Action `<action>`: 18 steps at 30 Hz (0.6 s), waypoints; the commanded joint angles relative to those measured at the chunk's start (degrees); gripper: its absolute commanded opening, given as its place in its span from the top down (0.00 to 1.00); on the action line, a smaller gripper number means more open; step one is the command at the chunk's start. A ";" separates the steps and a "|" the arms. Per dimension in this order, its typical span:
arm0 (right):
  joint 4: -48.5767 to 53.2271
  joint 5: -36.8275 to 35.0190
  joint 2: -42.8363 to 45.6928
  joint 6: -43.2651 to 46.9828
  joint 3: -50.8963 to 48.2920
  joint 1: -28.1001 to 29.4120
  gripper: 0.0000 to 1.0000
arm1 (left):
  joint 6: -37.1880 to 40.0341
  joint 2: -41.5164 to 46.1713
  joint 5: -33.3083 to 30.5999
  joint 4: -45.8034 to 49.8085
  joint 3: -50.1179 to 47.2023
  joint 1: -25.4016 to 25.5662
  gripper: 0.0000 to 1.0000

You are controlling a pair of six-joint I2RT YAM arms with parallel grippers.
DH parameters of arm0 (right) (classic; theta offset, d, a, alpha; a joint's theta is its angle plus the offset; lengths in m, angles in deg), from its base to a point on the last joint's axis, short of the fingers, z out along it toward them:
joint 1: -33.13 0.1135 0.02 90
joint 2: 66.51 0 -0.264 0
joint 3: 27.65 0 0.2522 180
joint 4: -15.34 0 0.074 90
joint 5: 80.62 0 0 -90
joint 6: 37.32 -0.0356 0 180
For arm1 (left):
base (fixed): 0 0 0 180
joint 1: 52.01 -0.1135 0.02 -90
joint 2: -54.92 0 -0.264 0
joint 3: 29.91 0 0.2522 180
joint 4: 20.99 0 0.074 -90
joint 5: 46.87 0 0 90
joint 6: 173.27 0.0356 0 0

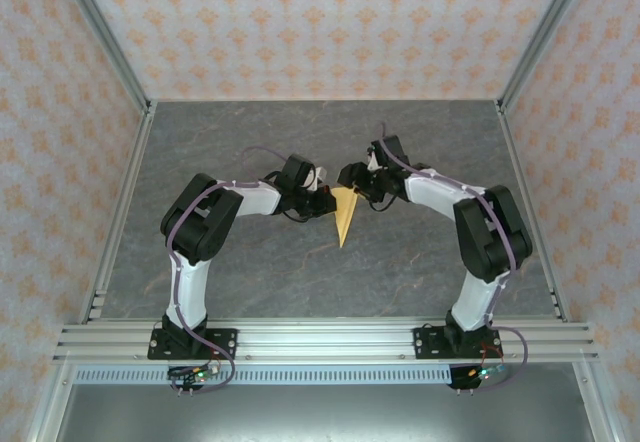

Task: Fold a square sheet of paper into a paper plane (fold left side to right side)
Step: Fold the wing for the fifth time at the center of the table.

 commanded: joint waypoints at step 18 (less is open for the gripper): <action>1.57 2.25 -7.93 -0.34 2.79 0.73 0.88 | 0.38 -2.20 -1.99 1.65 -1.35 -0.23 1.00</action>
